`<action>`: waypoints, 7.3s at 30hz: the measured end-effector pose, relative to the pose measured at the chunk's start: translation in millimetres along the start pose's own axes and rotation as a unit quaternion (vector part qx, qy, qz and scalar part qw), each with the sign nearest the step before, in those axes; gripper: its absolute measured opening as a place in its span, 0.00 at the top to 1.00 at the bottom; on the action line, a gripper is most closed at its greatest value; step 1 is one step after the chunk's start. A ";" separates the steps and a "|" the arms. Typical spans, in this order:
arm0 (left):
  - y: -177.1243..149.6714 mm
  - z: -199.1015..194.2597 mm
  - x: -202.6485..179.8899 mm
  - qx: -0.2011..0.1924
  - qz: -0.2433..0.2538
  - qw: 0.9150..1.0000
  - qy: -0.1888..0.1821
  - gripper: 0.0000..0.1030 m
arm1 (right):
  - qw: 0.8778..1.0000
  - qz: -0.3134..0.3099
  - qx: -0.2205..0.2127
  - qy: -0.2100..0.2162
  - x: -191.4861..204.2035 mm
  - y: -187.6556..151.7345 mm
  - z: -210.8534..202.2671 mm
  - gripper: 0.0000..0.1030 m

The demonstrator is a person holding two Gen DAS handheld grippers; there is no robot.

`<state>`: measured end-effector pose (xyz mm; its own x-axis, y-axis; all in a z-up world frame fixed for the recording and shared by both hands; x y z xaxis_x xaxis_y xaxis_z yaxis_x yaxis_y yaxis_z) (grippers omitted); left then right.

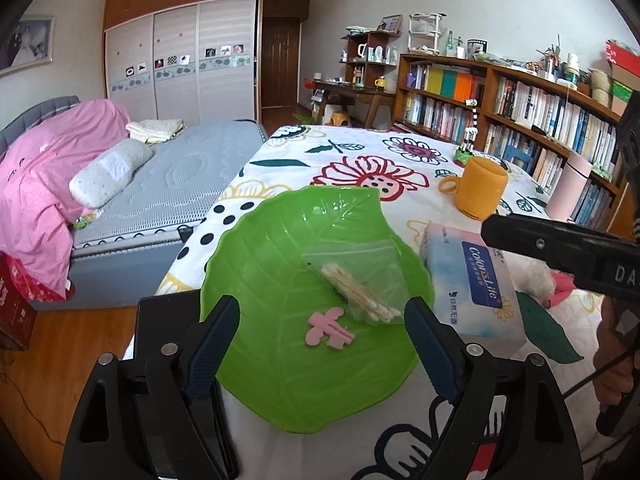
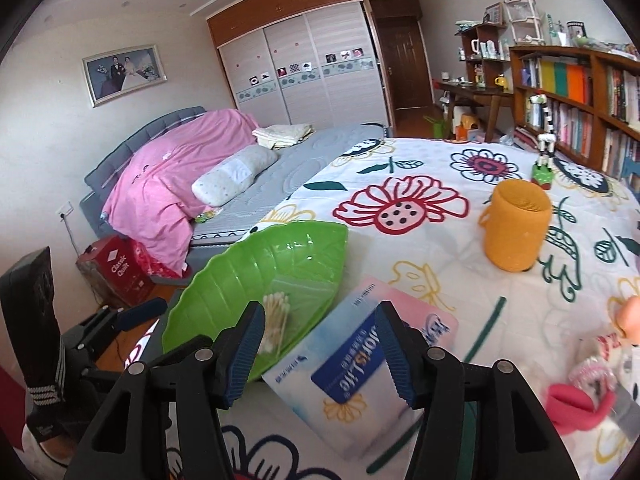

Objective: Organize soft objects
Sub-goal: 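Lower the bag of cotton swabs into the green plate and open the right gripper, then move both grippers back over the table toward the white puff and grey roll, then grasp the white fluffy puff with the left gripper while the right grasps the grey rolled cloth, then carry the white puff into the green plate and open the left gripper while the right holds the grey roll, then carry the grey rolled cloth into the green plate and open the right gripper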

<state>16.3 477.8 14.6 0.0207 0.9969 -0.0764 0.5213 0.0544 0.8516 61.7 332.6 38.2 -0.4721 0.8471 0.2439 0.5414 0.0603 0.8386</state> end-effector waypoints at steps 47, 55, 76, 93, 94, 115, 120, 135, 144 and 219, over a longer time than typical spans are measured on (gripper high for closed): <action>21.4 36.6 -202.1 0.021 0.078 0.990 -0.119 0.10 | 0.976 0.128 -0.008 -0.177 -227.2 -74.0 -124.4 0.39; 7.4 51.7 -238.9 0.050 0.100 0.984 -0.139 0.10 | 0.976 0.106 0.001 -0.188 -253.2 -73.7 -121.9 0.39; -6.4 79.8 -246.7 0.094 0.087 0.980 -0.153 0.13 | 0.962 0.160 0.025 -0.221 -274.0 -80.0 -88.4 0.26; -17.9 103.5 -259.0 0.124 0.077 0.972 -0.182 0.46 | 0.964 0.148 -0.006 -0.221 -275.4 -75.1 -110.0 0.28; -18.6 103.4 -258.4 0.126 0.075 0.972 -0.184 0.48 | 0.964 0.148 -0.007 -0.220 -274.9 -75.0 -110.2 0.28; -23.4 95.4 -255.0 0.134 0.052 0.970 -0.195 0.71 | 0.964 0.151 -0.023 -0.218 -272.0 -72.2 -115.3 0.28; -14.1 85.6 -251.3 0.116 0.054 0.974 -0.189 0.71 | 0.963 0.151 -0.029 -0.221 -269.7 -67.6 -118.3 0.28; 6.5 72.4 -221.9 0.083 0.029 0.981 -0.175 0.71 | 0.966 0.131 -0.043 -0.218 -250.7 -51.3 -117.7 0.28; 23.3 65.0 -189.5 0.054 0.009 0.986 -0.154 0.71 | 0.969 0.118 -0.043 -0.212 -236.4 -43.9 -110.9 0.28; 9.8 13.3 85.5 0.003 -0.113 0.987 0.112 0.28 | 0.992 -0.100 0.019 0.076 59.2 -8.3 40.5 0.26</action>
<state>34.5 562.7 9.5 -0.2853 0.9472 -0.1464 0.4954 0.2765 0.8235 57.5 403.6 26.0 -0.6710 0.7267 0.1472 0.4503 0.2417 0.8595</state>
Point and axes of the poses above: each gripper's, at about its wrist camera, not at the fingertips, and z roughly the way its jaws point, x to its left, y to its top, the point moved 9 cm from there along z, roughly the way its jaws point, and after that the axes turned 7 degrees about -x, right-handed, at the moved point
